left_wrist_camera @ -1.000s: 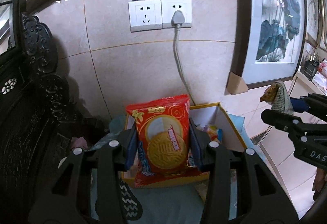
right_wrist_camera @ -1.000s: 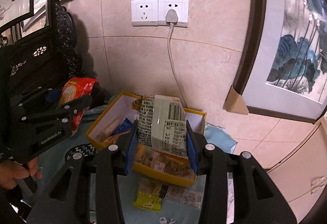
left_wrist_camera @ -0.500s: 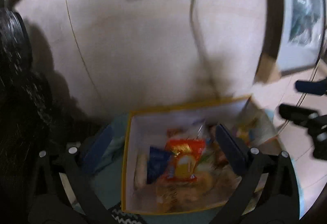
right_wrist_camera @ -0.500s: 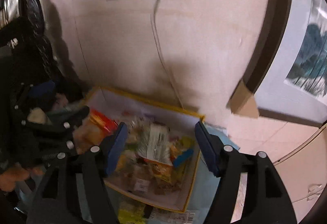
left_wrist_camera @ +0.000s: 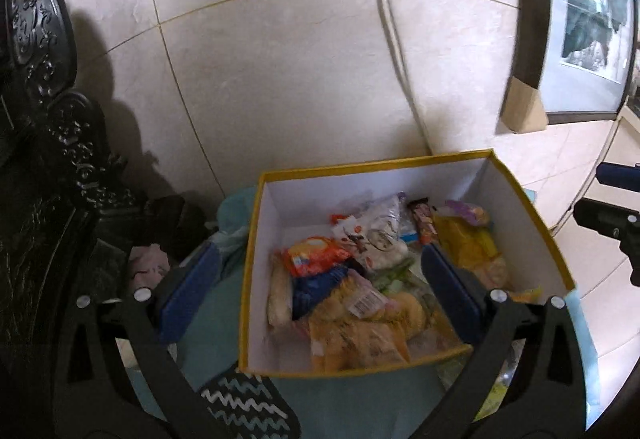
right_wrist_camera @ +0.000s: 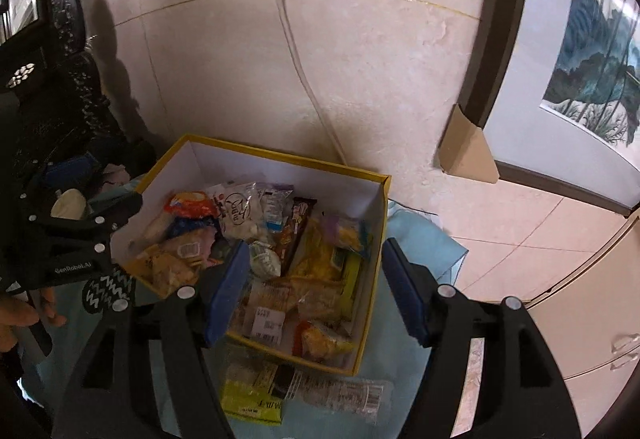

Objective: Organize snacks
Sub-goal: 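Grasp the green-yellow bag with the left tool while the right tool grasps the clear dark tube pack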

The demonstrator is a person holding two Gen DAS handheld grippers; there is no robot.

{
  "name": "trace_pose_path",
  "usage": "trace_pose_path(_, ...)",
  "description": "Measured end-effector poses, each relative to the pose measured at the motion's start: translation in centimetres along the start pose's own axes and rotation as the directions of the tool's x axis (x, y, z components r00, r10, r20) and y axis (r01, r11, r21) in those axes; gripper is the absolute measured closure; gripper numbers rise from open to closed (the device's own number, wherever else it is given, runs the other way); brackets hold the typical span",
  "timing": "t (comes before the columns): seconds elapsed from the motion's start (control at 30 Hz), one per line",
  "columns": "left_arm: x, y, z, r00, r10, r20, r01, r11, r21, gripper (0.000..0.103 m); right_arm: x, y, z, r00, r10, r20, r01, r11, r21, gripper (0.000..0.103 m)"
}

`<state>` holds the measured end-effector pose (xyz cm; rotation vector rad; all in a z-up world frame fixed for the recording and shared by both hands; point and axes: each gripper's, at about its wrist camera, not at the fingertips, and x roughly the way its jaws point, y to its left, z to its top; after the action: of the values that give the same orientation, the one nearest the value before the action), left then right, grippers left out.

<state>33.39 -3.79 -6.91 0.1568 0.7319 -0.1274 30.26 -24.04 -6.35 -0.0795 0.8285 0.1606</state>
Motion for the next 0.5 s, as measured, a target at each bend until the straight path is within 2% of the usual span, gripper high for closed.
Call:
trace_pose_path(0.13, -2.0, -1.4, -2.7, 0.999, -0.048, -0.002, 0.048, 0.999, 0.006, 0.002, -1.8, -0.1, -2.5, 1.0, 0.019, 0.005, -0.019, 0.999, 0.032, 0.034)
trace_pose_path(0.2, -2.7, -2.6, -5.5, 0.997, -0.07, -0.015, 0.071, 0.997, 0.022, 0.002, -2.2, -0.5, -4.8, 1.0, 0.028, -0.005, -0.027, 0.998, 0.065, 0.034)
trace_pose_path(0.33, -1.3, -5.9, -11.9, 0.984, -0.121, -0.129, 0.127, 0.991, 0.038, 0.002, -1.3, -2.1, -10.0, 0.997, 0.029, -0.07, -0.018, 0.987, 0.158, 0.034)
trace_pose_path(0.4, -0.2, -7.2, -13.9, 0.976, -0.133, -0.175, 0.141, 0.989, 0.034, 0.002, -0.8, -3.0, -12.1, 0.995, 0.023, -0.093, -0.005, 0.98, 0.198, 0.034)
trace_pose_path(0.5, 1.1, -9.8, -16.0, 0.969, -0.144, -0.2, 0.16, 0.985, 0.068, 0.002, 1.0, -3.5, -14.8, 0.985, 0.002, -0.174, 0.026, 0.987, 0.159, 0.034)
